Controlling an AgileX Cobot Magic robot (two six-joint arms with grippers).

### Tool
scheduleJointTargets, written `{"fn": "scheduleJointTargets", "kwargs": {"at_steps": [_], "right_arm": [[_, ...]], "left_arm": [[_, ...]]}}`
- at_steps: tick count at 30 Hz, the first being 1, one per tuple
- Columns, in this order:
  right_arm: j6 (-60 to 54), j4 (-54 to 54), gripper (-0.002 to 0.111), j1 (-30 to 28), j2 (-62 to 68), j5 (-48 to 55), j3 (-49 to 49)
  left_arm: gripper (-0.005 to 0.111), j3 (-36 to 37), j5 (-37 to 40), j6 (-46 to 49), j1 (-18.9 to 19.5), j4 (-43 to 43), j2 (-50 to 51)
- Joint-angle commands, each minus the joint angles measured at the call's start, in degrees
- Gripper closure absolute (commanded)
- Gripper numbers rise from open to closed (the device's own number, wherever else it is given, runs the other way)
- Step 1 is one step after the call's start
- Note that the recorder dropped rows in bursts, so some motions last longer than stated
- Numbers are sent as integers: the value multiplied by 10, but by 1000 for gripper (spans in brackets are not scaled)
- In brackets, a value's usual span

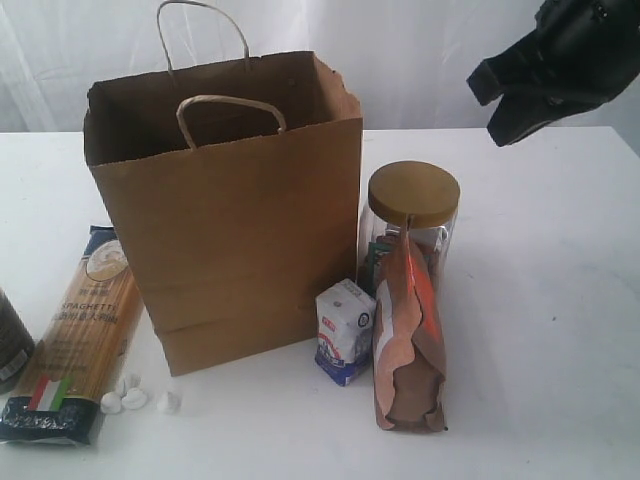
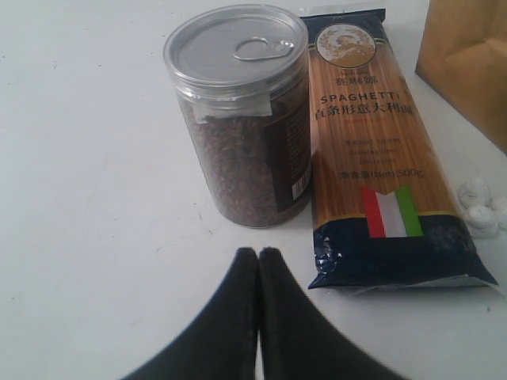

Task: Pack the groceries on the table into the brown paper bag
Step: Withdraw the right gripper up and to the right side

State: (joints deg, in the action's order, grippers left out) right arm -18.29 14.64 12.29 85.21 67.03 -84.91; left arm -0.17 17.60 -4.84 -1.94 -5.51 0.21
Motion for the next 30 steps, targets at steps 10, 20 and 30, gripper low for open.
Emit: {"fn": "scheduleJointTargets", "kwargs": {"at_steps": [10,20,30], "right_arm": [[77,7,108,-4,-436,-455,365],[77,-165,108,-4,-761,-453,404],[175,-170,108,-4,-794,-524,480]], "left_arm": [[107,2,5,-3,3,3,-2],[107,2,5,-3,3,3,-2],[107,2,-42,-28,3,36,-2]]}}
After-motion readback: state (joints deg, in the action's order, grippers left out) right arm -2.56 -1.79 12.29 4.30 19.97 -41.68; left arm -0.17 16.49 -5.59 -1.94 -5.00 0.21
